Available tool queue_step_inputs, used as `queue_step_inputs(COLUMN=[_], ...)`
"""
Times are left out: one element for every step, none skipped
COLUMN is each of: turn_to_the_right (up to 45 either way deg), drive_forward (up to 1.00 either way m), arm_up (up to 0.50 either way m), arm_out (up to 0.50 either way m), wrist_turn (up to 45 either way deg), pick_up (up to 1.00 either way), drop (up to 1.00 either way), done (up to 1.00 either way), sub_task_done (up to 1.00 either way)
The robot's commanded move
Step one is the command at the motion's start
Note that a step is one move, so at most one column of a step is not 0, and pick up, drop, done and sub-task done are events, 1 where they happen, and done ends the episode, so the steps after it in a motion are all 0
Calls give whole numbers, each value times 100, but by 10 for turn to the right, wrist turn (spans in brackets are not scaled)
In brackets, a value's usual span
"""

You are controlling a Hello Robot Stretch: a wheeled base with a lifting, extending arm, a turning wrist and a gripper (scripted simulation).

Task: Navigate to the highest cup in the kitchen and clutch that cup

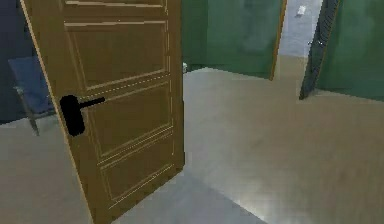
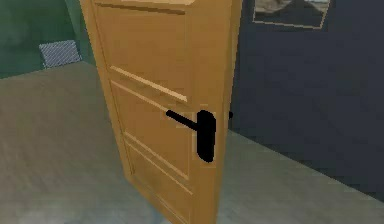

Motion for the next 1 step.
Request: queue_step_inputs(turn_to_the_right=[210], drive_forward=[0], arm_up=[0], arm_out=[0], wrist_turn=[0], pick_up=[0], drop=[0], done=[0], sub_task_done=[0])
